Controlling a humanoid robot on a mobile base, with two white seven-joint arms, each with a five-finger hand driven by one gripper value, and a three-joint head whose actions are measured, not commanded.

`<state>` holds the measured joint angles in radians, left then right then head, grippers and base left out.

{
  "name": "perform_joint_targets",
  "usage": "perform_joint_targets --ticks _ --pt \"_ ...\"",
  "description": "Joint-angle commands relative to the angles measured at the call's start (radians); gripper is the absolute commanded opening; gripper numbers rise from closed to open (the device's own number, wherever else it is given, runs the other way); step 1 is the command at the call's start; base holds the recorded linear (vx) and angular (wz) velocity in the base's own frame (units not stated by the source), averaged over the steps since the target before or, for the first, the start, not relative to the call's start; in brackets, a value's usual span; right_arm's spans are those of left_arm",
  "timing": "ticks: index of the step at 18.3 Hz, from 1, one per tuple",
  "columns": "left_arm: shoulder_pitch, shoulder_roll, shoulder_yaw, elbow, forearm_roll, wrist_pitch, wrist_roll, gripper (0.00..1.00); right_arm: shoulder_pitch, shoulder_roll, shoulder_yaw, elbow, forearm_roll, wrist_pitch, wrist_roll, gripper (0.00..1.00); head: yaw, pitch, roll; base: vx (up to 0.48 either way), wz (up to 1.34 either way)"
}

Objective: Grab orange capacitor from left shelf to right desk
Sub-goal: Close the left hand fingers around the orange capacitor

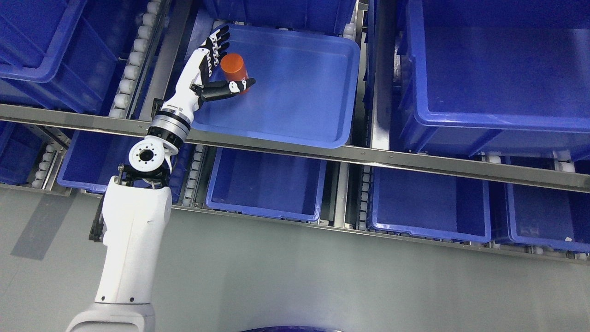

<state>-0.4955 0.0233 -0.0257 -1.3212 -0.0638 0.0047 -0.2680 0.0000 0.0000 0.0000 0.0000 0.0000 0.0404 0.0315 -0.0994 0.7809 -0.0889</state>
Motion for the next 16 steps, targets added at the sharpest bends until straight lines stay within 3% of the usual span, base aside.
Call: perform_joint_targets --ticks 1,8,12,16 --pt "-0.038 0.021 -0.048 0.177 -0.008 -0.011 -0.007 0.91 -0.002 -0.017 -0.011 -0.034 0.005 0.001 0.001 1.00 0.0000 0.000 0.000 0.000 0.00" --pt "-0.037 0.011 -0.011 0.195 -0.005 -0.087 -0.042 0.52 -0.002 -0.017 -0.011 -0.034 0.005 -0.001 0.001 1.00 0.0000 0.000 0.000 0.000 0.00" --pt "-0.037 0.004 -0.002 0.204 0.005 -0.094 -0.054 0.37 -0.002 -0.017 -0.011 -0.034 0.005 -0.001 0.001 1.00 0.0000 0.000 0.000 0.000 0.00" --pt "-0.037 -0.006 0.042 0.206 0.038 -0.118 -0.057 0.06 -0.002 -0.017 -0.011 -0.034 0.005 -0.001 0.001 1.00 0.0000 0.000 0.000 0.000 0.00"
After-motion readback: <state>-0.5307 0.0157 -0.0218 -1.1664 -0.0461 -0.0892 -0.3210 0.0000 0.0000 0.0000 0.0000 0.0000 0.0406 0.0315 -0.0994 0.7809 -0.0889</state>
